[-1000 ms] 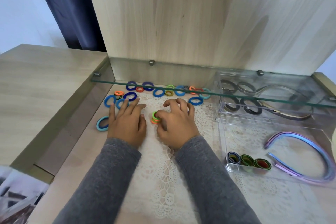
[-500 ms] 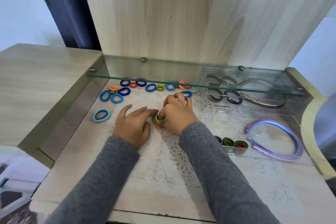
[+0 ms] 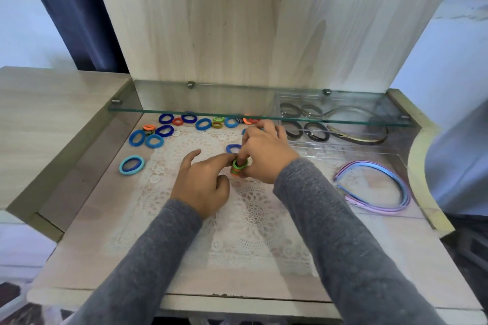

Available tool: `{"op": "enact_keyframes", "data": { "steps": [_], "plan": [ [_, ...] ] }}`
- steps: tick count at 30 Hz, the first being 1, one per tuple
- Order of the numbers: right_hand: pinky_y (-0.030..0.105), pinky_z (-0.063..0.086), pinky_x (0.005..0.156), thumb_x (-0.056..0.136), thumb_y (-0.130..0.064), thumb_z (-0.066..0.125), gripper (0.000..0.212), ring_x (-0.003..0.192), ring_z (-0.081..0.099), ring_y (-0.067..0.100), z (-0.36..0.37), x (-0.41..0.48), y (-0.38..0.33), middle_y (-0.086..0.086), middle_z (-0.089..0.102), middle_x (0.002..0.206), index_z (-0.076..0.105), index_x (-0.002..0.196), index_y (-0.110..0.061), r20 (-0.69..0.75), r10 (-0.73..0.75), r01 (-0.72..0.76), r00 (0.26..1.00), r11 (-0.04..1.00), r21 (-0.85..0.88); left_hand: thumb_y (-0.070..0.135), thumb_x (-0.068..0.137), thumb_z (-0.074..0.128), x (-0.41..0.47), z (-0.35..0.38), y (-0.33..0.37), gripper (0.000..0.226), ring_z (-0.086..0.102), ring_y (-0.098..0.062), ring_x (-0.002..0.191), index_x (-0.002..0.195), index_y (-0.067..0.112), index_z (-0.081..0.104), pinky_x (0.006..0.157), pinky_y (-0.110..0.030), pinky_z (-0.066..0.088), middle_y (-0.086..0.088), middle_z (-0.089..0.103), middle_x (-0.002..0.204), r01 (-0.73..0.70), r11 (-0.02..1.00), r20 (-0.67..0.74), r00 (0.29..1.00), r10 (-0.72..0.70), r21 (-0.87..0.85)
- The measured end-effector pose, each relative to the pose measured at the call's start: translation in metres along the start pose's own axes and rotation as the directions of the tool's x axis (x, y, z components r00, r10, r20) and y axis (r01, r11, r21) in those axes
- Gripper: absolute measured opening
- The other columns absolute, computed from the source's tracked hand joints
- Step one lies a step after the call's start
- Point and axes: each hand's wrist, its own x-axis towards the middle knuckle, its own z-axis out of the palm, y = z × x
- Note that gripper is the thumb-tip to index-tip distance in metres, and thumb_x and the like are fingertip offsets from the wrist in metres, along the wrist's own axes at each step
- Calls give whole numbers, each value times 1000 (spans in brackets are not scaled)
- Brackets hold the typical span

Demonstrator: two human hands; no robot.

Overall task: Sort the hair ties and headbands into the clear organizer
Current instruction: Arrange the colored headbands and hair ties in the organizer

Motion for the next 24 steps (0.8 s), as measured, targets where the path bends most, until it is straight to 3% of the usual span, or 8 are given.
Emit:
{"op": "enact_keyframes", "data": {
  "steps": [4, 10, 20, 24],
  "plan": [
    [41, 23, 103, 79, -47, 69, 19, 118, 30, 25, -23, -16, 21, -5, 50, 115, 72, 93, -35, 22, 30, -30, 999, 999, 20, 14, 73, 38, 10, 1, 26, 55, 55, -2, 70, 123, 20, 61, 117, -40, 18, 7, 71, 110, -42, 998, -13, 999, 42, -55],
    [38, 26, 99, 77, -48, 71, 20, 115, 32, 23, -37, -36, 54, -6, 50, 110, 71, 95, -38, 57, 86, -85, 995, 996, -21, 14, 75, 39, 23, 16, 60, 55, 63, -10, 95, 125, 23, 59, 117, -40, 18, 8, 69, 113, -89, 990, 41, 995, 94, -111],
    [40, 26, 102, 80, -45, 69, 17, 119, 31, 24, -17, -53, 82, -5, 52, 117, 71, 95, -38, 110, 163, -161, 980, 986, -31, 18, 81, 37, 28, 50, 78, 48, 61, -6, 98, 122, 24, 61, 115, -43, 20, 11, 68, 115, -131, 975, 86, 985, 148, -178],
    [43, 26, 104, 82, -44, 67, 18, 119, 32, 26, -6, -49, 84, -4, 52, 116, 71, 98, -37, 135, 169, -167, 976, 986, -26, 23, 85, 31, 28, 59, 65, 50, 56, -10, 118, 125, 24, 60, 113, -44, 26, 5, 66, 121, -169, 969, 7, 985, 173, -179]
  ]
}}
